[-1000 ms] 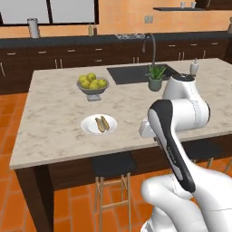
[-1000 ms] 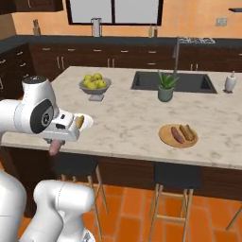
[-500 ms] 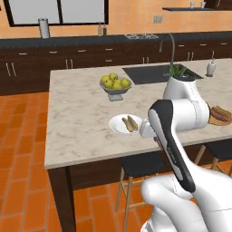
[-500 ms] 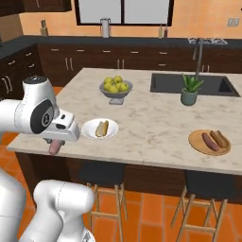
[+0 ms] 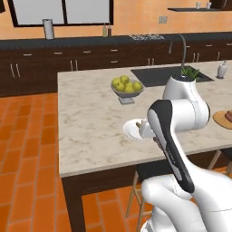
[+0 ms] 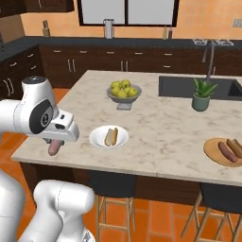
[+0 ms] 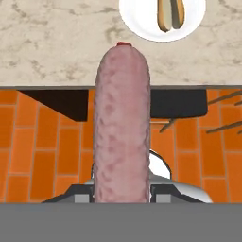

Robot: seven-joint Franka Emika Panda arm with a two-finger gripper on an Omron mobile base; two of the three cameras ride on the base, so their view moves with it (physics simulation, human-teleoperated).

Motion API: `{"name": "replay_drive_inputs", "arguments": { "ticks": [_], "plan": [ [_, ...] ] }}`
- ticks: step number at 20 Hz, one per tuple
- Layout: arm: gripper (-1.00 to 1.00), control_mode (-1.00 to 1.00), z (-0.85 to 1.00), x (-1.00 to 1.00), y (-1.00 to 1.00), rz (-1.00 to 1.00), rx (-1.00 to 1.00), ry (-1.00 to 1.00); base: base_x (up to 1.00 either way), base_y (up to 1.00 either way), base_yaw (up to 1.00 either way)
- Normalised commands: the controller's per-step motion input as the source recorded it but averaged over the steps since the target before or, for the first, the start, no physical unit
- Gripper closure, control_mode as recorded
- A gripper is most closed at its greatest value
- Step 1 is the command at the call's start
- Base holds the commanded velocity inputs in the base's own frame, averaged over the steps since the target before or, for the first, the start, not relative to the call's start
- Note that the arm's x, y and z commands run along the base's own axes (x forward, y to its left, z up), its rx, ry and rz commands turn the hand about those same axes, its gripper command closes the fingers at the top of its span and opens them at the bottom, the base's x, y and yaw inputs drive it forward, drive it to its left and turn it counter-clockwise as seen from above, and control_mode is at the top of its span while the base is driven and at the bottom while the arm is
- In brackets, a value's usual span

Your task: Place one bun and one sausage from the bowl on each plate.

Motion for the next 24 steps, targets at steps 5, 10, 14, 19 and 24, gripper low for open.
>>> {"name": "replay_drive_inputs", "arguments": {
  "ticks": [5,10,14,19,24],
  "plan": [
    [1.0,1.0,0.0,0.0,0.0,0.0,0.0,0.0,0.6,0.0,0.0],
    [1.0,-1.0,0.0,0.58,0.0,0.0,0.0,0.0,0.33,0.0,0.0],
    [1.0,-1.0,0.0,1.0,0.0,0.0,0.0,0.0,0.0,0.0,0.0],
    [1.0,-1.0,-0.28,0.99,-0.05,-0.01,0.0,0.03,0.0,0.0,0.0],
    [1.0,-1.0,-0.43,0.92,-0.01,0.0,0.0,0.02,0.0,0.0,0.0]
  ]
}}
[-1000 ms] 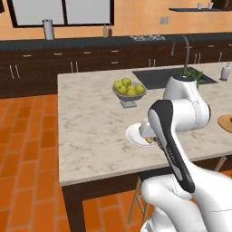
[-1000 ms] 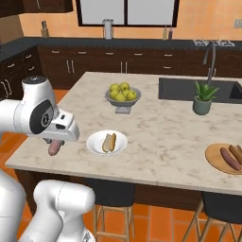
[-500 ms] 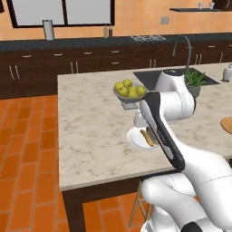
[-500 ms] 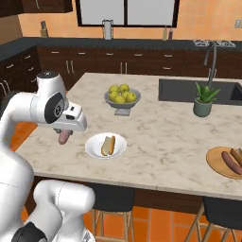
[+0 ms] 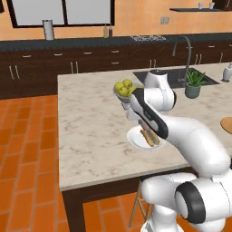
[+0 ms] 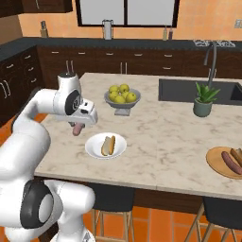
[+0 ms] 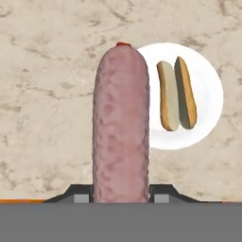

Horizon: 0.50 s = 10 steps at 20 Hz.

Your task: Place one bun and one sausage from the bowl on each plate.

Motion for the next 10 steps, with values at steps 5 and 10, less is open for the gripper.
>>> {"name": "replay_drive_inputs", "arguments": {
  "ticks": [5,10],
  "plan": [
    [1.0,-1.0,-0.59,0.62,0.0,0.0,-0.02,0.0,0.0,0.0,0.0],
    [1.0,-1.0,-0.51,0.38,0.0,0.0,-0.01,0.0,0.0,0.0,0.0]
  ]
}}
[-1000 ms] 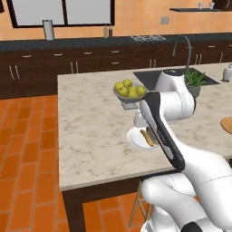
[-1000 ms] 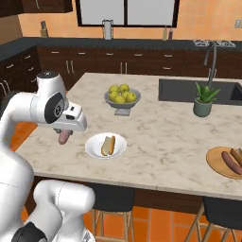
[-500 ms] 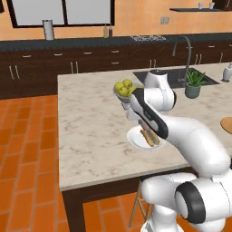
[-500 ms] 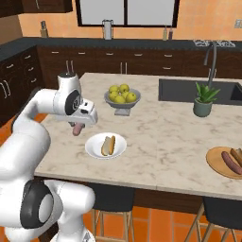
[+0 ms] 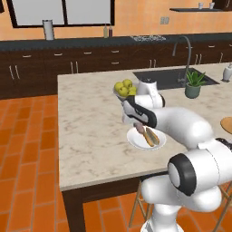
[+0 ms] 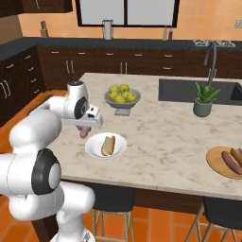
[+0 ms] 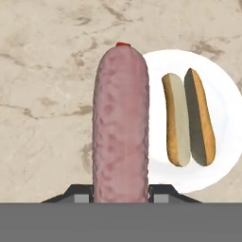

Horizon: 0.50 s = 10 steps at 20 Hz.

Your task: Place one bun and one sausage from the bowl on each plate.

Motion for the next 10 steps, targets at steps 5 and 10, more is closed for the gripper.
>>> {"name": "replay_drive_inputs", "arguments": {
  "ticks": [5,10],
  "plan": [
    [1.0,-1.0,-0.62,0.22,-0.02,0.0,-0.01,0.0,0.0,0.0,0.0],
    [1.0,-1.0,-0.58,0.2,-0.1,0.0,0.0,0.0,0.0,0.0,0.0]
  ]
}}
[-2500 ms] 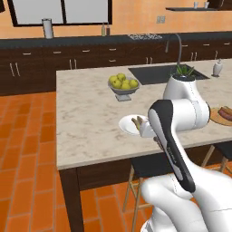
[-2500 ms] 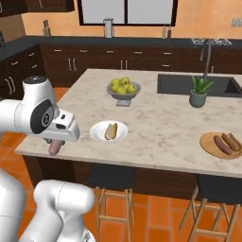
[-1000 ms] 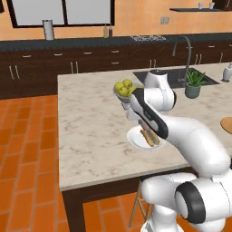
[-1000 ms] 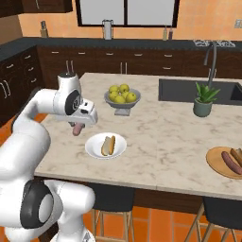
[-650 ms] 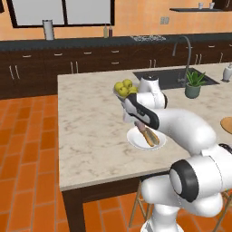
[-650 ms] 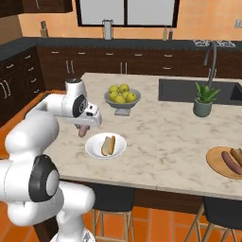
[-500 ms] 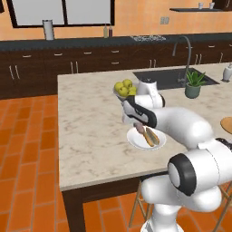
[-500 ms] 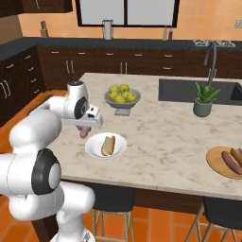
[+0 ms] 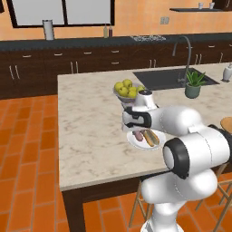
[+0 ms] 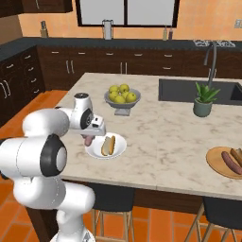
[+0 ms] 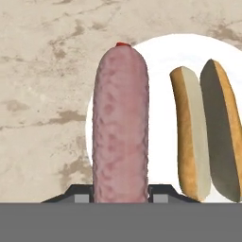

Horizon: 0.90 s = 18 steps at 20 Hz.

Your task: Place one bun and one sausage from the bowl on each plate.

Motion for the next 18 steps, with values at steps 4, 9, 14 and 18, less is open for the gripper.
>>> {"name": "replay_drive_inputs", "arguments": {
  "ticks": [4,9,14,18],
  "plan": [
    [1.0,-1.0,-0.41,0.11,-0.01,0.0,0.0,0.0,0.0,0.0,0.0],
    [1.0,-1.0,-0.19,0.28,-0.07,0.0,0.0,0.0,0.0,0.0,0.0],
    [1.0,-1.0,-0.24,0.24,-0.18,0.0,0.0,0.0,0.0,0.0,0.0],
    [1.0,-1.0,-0.08,0.0,0.0,0.0,-0.03,-0.02,0.0,0.0,0.0]
  ]
}}
